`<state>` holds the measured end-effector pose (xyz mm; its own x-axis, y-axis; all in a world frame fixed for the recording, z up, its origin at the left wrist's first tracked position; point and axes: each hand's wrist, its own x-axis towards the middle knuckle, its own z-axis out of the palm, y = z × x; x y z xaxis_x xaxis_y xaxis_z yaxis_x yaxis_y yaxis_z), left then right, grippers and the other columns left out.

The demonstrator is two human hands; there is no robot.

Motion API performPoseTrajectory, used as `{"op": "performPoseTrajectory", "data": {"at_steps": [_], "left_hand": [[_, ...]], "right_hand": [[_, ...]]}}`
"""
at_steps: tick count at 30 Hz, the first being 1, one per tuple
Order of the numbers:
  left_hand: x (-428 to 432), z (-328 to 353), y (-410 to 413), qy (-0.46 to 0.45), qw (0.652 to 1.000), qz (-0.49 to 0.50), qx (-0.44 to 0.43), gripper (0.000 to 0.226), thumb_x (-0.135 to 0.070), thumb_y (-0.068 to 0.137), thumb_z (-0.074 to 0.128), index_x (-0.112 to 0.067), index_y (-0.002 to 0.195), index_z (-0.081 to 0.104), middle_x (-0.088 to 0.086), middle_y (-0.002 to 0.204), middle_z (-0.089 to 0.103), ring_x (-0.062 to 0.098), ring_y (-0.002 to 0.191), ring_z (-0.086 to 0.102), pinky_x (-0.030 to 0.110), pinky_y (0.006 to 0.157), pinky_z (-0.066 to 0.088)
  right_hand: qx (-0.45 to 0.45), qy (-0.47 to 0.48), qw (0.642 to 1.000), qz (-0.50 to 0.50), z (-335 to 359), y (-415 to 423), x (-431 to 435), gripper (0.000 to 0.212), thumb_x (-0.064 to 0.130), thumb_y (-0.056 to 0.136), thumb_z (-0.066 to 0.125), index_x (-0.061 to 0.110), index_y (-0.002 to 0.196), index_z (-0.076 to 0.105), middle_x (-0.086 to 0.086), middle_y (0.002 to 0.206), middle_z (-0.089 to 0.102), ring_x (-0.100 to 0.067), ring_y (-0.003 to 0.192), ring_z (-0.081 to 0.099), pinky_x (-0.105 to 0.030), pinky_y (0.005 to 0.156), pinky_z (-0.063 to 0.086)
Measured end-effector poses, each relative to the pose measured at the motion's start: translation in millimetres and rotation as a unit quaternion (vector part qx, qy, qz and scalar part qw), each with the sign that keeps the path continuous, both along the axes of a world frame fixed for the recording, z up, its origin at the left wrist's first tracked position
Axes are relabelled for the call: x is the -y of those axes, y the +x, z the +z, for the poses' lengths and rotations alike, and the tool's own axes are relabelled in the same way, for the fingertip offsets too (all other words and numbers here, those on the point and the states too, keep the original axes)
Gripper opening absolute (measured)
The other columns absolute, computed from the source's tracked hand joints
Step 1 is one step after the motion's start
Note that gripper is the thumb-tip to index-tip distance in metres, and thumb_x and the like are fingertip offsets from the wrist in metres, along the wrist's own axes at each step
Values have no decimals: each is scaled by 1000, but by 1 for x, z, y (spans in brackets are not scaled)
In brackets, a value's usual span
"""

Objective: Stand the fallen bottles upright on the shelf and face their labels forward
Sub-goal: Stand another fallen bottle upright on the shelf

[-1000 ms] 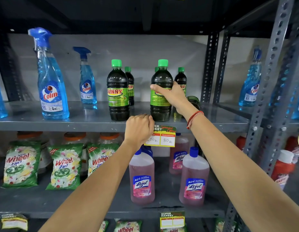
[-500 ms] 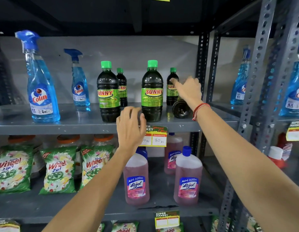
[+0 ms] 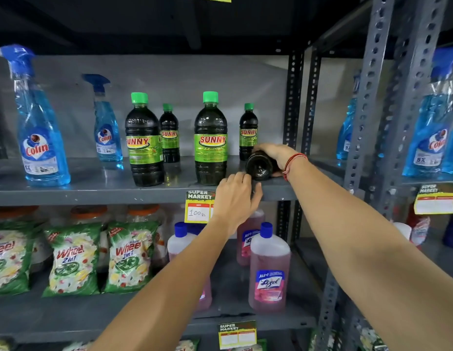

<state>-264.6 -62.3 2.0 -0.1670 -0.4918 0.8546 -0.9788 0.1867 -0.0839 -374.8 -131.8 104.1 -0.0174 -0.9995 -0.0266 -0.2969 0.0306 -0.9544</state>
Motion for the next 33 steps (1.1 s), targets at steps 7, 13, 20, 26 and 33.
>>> {"op": "performPoseTrajectory", "data": {"at_steps": [7, 13, 20, 26, 33], "left_hand": [[6, -6, 0, -25, 999, 29, 27, 51, -42, 93, 33, -7, 74, 65, 9, 67, 67, 27, 63, 63, 34, 56, 45], [9, -8, 0, -46, 998, 31, 30, 50, -43, 93, 35, -8, 72, 64, 9, 66, 67, 27, 62, 63, 33, 55, 42], [10, -9, -2, -74, 996, 32, 27, 50, -42, 91, 37, -5, 77, 67, 10, 67, 69, 28, 61, 64, 32, 54, 43], [14, -11, -1, -67, 997, 24, 10, 48, -42, 91, 39, -6, 74, 66, 9, 66, 68, 27, 61, 63, 32, 55, 41], [10, -10, -3, -68, 997, 22, 9, 50, -42, 92, 37, -5, 78, 68, 9, 68, 69, 26, 63, 64, 30, 56, 42]], "right_hand": [[25, -168, 980, -103, -13, -9, 10, 73, 52, 73, 72, 4, 124, 54, -15, 123, 60, -30, 111, 59, -32, 94, 49], [5, -286, 956, -66, -18, -7, 6, 80, 38, 67, 83, 8, 130, 45, -13, 126, 57, -27, 117, 54, -33, 96, 42], [-48, -314, 948, -21, -29, -6, 9, 77, 35, 64, 85, 7, 126, 51, -12, 124, 54, -25, 120, 47, -30, 100, 38], [27, -232, 971, 59, -35, -14, 13, 66, 17, 71, 77, 10, 128, 45, -7, 115, 61, -23, 112, 58, -34, 95, 47], [19, -213, 975, 55, -36, -13, 13, 98, 38, 56, 85, 11, 137, 37, -8, 126, 58, -22, 118, 54, -37, 101, 45]]}}
